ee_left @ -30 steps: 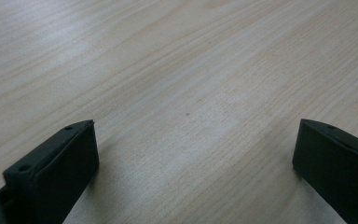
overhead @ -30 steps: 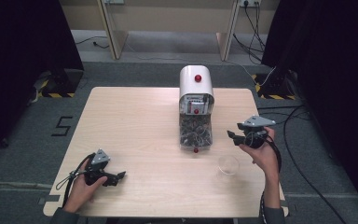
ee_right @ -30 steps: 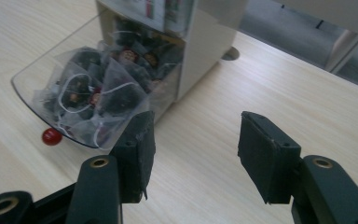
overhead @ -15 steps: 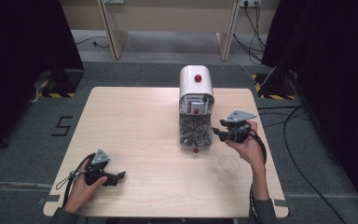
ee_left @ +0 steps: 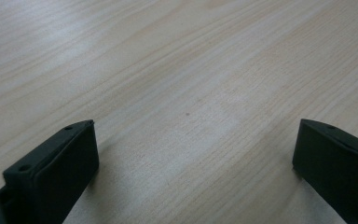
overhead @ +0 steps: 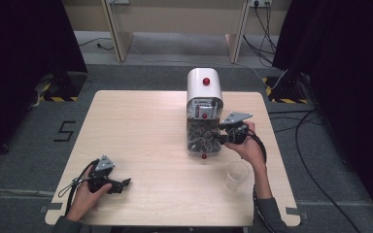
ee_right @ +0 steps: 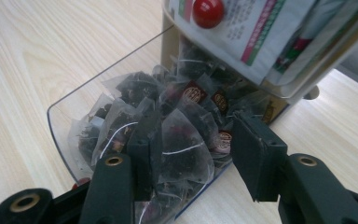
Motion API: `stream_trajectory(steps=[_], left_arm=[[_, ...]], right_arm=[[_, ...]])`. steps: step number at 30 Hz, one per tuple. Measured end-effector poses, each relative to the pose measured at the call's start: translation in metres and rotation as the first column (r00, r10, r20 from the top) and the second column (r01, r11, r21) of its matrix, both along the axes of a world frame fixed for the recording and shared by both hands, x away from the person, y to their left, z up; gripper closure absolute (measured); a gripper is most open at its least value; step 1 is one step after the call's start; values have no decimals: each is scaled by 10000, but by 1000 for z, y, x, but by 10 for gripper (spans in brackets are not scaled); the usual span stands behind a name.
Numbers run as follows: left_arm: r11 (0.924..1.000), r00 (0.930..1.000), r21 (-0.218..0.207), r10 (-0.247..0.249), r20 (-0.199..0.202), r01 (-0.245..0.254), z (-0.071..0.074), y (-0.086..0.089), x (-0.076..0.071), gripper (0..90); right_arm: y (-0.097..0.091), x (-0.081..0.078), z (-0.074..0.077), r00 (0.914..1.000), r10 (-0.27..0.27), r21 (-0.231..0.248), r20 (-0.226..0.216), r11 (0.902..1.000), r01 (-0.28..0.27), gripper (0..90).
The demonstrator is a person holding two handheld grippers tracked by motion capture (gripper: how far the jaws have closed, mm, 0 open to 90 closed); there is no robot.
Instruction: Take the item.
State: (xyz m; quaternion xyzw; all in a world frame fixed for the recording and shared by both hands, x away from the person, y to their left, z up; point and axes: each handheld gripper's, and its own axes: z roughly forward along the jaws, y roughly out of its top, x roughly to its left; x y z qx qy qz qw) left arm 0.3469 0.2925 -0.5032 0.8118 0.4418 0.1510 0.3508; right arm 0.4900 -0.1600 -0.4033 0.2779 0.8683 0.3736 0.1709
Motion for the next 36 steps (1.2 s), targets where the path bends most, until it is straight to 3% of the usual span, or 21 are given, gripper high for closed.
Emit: stream_trajectory(steps=[21,31,36], left_arm=[[10000,10000,0,0,0,0,0,0,0,0],[10000,10000,0,-1,3,1,0,0,0,0],[10000,10000,-1,0,2,0,0,0,0,0]], right_arm=[[9,13,-22,9978,447,-225,-498,9987,-459,512],[12,13,-29,9937,765,-507,-825,9954,-808,562],[13,12,-31,9921,1021,-701,-734,9918,-1073,645]])
